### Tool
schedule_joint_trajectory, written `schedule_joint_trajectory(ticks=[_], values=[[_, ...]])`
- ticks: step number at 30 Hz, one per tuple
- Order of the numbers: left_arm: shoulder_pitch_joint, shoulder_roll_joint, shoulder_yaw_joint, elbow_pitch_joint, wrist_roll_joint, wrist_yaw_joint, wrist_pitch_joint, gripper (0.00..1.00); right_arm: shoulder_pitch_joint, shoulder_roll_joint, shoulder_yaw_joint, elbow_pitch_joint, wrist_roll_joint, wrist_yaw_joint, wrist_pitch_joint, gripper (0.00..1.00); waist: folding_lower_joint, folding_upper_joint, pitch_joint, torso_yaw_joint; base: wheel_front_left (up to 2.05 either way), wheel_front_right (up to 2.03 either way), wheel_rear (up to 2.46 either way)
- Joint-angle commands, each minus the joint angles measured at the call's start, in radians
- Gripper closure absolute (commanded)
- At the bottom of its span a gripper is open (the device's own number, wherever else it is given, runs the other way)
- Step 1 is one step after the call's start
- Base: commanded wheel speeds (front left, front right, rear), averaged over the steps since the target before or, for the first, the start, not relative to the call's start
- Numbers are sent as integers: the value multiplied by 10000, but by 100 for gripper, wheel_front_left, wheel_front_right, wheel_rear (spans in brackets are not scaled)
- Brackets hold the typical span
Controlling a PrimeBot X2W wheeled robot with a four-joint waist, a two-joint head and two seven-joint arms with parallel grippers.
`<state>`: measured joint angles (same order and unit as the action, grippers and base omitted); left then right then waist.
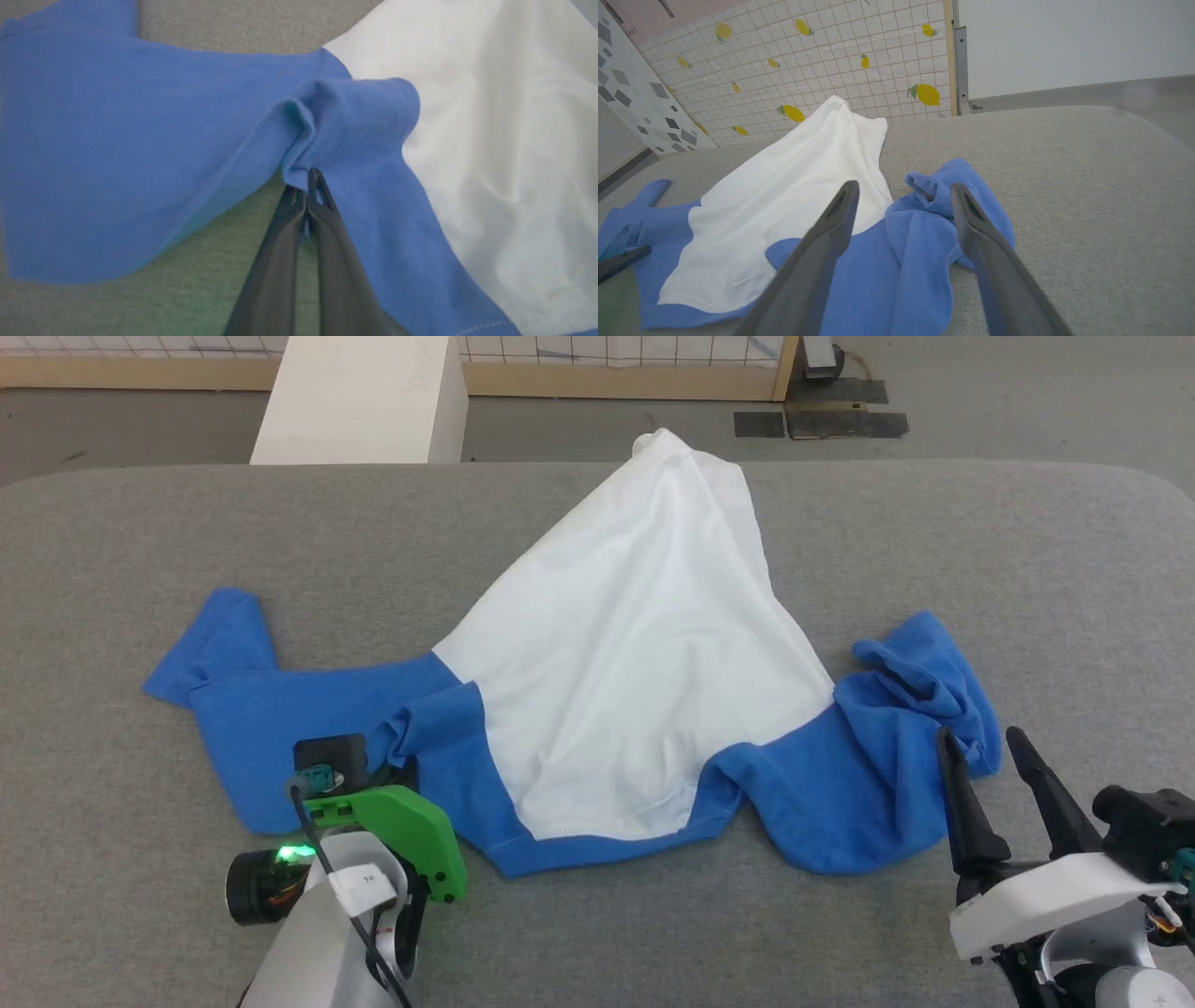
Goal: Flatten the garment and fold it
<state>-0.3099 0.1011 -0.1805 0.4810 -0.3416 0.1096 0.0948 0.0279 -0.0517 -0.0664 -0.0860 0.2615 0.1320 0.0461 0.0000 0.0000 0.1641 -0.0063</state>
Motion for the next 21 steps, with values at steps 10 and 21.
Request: schedule_joint_trajectory(ticks=[10,21], values=[[1049,186,697,-647,-488,413,-762,100,496,14,-109,9,87,-13,840,0,0,0,-371,361,0,0,0],[2567,568,1306,-1874,-770,860,-941,100,1314,14,-342,157,525,-13,3235,0,0,0,-486,707,0,0,0]])
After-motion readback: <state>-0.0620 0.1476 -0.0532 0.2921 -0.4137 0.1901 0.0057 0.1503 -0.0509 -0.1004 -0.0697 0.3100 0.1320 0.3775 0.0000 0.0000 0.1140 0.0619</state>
